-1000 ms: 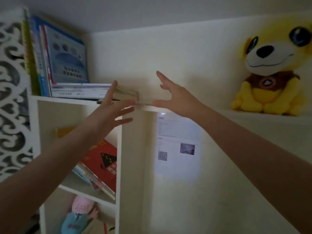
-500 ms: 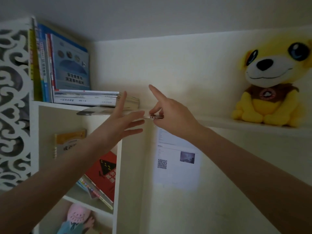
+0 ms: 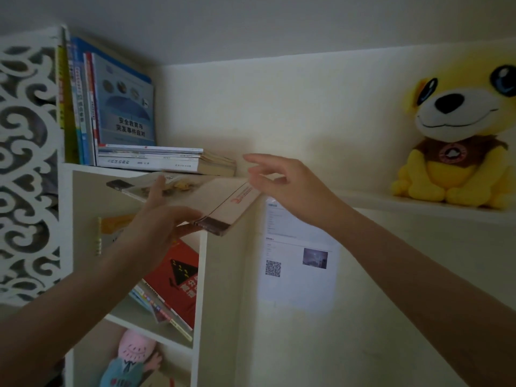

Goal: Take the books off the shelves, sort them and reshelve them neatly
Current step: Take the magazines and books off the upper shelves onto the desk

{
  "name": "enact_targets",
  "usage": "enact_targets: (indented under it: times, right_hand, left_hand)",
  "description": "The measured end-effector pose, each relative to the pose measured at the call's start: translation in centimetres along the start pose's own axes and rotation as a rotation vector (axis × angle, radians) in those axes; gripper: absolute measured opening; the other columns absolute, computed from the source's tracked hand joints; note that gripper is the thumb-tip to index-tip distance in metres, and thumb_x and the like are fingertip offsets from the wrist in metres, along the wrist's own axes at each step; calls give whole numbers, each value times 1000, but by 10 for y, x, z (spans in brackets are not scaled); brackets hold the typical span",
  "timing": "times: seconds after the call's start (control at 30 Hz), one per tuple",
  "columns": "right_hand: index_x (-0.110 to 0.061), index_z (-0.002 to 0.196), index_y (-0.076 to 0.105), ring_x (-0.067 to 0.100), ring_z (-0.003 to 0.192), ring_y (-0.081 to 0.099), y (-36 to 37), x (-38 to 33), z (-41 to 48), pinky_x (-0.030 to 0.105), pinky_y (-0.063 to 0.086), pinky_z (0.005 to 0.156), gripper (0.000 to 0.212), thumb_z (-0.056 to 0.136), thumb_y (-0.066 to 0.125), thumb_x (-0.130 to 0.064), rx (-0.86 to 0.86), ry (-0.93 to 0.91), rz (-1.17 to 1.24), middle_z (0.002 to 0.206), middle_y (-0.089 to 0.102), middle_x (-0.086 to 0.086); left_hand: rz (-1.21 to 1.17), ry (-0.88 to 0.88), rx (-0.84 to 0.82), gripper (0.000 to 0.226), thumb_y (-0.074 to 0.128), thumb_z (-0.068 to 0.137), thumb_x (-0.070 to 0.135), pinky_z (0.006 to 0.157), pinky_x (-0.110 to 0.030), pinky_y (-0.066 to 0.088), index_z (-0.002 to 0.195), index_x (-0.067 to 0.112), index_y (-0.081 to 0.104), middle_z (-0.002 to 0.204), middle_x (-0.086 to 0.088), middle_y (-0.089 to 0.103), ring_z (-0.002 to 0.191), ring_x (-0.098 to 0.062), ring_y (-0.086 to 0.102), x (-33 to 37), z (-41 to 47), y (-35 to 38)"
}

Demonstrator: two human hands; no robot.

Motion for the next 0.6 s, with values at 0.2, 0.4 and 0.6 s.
enact_targets:
  times: [0.2, 0.4, 0.6]
  right_hand:
    - [-26, 138, 49, -3, 98, 53, 24, 16, -6, -2, 35, 78, 47, 93, 61, -22, -122, 21, -24, 113, 57, -12]
    - [-37, 142, 41, -1, 87, 54, 23, 29, 4, 24, 40, 87, 61, 87, 67, -34, -92, 116, 15, 117, 63, -4]
    - [-45, 143, 35, 2, 107, 61, 59, 40, -7, 14, 48, 75, 74, 84, 72, -20, -280, 193, 292, 137, 52, 1]
  left_hand:
    - [35, -60, -27, 76, 51, 83, -9, 57, -27, 57, 146, 28, 28, 99, -1, 50, 81, -25, 63, -7, -17, -27]
    - [64, -55, -92, 95, 64, 56, -1, 68, -35, 51, 139, 37, 39, 113, 0, 50, 89, -31, 63, -10, -33, -46]
    - [81, -69, -176, 99, 78, 36, 9, 75, -39, 49, 124, 46, 55, 126, 5, 48, 101, -34, 61, -19, -34, -71]
Point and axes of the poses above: each hand's wrist, its own z-axis towards the middle knuckle, its own y-axis out of the palm, x = y × z, the point moved 10 cm from there along z, towards the middle knuckle
